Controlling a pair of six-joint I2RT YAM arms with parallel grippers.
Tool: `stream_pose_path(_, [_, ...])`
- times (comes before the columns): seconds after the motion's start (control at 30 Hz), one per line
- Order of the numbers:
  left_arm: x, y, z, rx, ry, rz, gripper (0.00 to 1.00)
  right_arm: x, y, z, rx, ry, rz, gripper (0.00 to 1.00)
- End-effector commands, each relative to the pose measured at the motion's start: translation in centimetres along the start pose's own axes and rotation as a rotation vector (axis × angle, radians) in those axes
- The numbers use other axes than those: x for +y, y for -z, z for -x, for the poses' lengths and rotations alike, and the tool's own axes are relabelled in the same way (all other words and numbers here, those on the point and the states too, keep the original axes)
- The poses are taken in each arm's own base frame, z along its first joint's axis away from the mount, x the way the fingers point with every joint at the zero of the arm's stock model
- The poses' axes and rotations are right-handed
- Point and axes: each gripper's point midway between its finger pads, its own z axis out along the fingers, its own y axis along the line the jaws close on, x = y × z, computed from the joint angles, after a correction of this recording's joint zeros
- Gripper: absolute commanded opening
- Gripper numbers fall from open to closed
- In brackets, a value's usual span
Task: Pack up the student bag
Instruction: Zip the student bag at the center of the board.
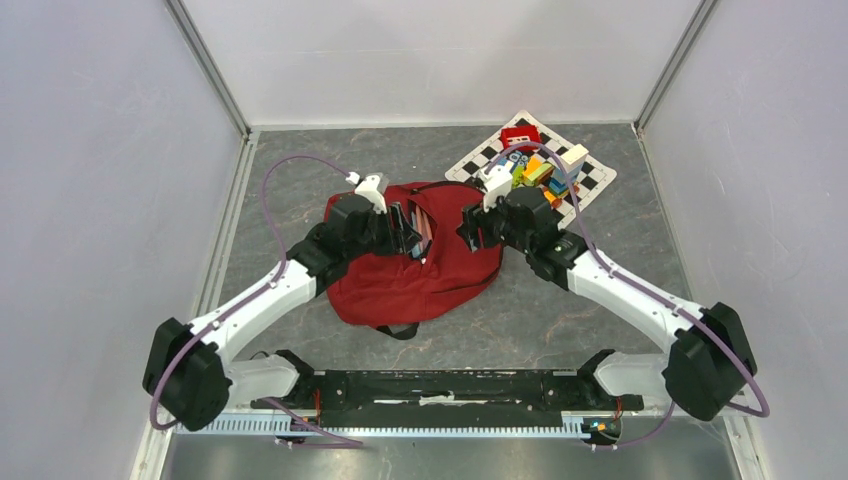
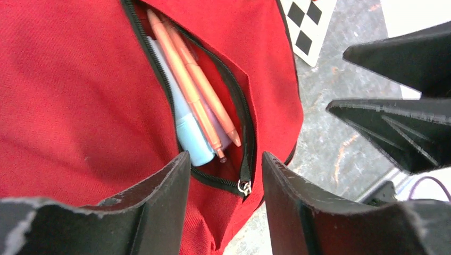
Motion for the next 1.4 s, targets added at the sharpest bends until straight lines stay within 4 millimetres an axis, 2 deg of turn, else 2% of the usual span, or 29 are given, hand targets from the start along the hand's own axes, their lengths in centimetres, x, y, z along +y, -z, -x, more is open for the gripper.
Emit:
stream_pose_path(0.0, [-4.1, -0.7, 0.0, 0.098, -0.002, -0.268, 0.55, 1.9, 1.5, 1.3, -0.103, -0.028, 0.097, 0.67])
stream_pose_path(0.17, [-4.2, -2.3, -1.1, 0.194, -0.013, -0.31, 0.43, 2.1, 1.9, 1.5, -0.125, -0.037, 0.105, 0.66])
stream_pose_path(0.33, [-3.6, -3.2, -0.1, 0.162, 0.008, -0.29, 0.37, 2.8, 1.5, 1.7, -0.123, -0.039, 0.149, 0.64])
stream_pose_path(0.67, [-3.5, -2.9, -0.6, 0.164, 0.074, -0.299, 0.16, 3.8, 0.6, 1.0, -0.082, -0.017, 0.209, 0.61])
stream_pose_path(0.8, [-3.1, -2.9, -1.1, 0.177, 0.106, -0.283, 0.17, 4.4, 0.8, 0.2, -0.076, -0.02, 0.235, 0.62])
stream_pose_path(0.87, [-2.3, -3.1, -1.6, 0.184, 0.121, -0.24, 0.22, 4.7, 1.0, 0.0, -0.089, -0.025, 0.243, 0.62])
stream_pose_path(0.93, [-1.7, -3.2, -1.8, 0.177, 0.131, -0.209, 0.22, 4.9, 1.3, 0.0, -0.102, -0.034, 0.248, 0.62])
stream_pose_path(1.2, [-0.6, -1.8, -1.2, 0.091, 0.145, -0.156, 0.27, 5.4, 1.2, -0.5, -0.09, -0.04, 0.257, 0.61])
stream_pose_path(1.37, [-0.5, -1.7, -2.2, 0.112, 0.169, -0.167, 0.29, 5.9, 0.9, -0.5, -0.082, -0.036, 0.274, 0.61])
